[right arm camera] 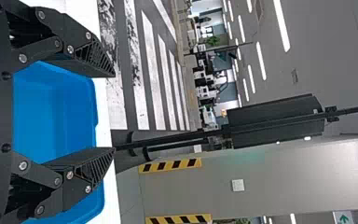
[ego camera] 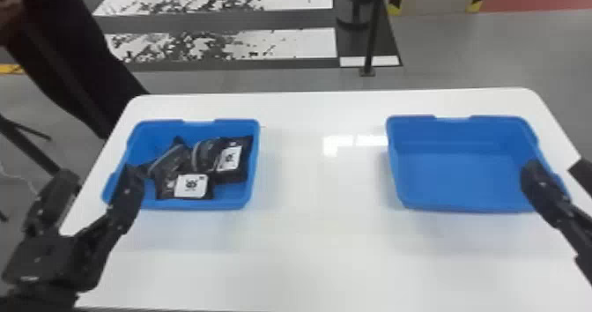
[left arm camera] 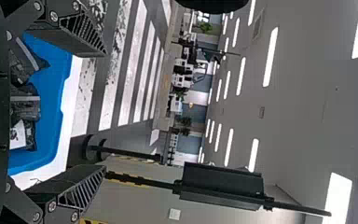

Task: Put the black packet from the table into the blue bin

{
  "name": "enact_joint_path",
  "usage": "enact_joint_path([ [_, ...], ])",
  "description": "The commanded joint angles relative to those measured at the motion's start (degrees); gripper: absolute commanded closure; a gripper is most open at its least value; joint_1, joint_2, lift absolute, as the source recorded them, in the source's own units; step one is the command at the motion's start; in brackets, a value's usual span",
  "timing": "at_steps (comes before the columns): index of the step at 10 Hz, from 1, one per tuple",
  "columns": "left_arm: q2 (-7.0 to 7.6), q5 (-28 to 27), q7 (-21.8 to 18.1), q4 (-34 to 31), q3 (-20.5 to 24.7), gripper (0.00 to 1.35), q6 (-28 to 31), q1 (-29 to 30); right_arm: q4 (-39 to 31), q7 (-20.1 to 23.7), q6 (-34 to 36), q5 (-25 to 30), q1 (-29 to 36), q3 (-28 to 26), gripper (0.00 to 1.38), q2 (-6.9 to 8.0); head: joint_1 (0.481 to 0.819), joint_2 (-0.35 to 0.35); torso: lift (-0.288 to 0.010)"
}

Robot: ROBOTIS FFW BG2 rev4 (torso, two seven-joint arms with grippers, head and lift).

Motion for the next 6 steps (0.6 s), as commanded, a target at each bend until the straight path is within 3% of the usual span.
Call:
enact_joint_path([
  [1,0.05,0.13,0.00,-0.01,0.00,0.19,-0.01,0.00,-0.07,0.00,0.03,0.00,-0.09,0.00,0.50,0.05,0.695,0.077,-0.110],
  [6,0.05,0.71,0.00,0.27,-0.22,0.19,-0.15,0.00,-0.07,0.00,-0.11,0.00,-0.09,0.00,0.50,0.05,0.695,0.077,-0.110],
])
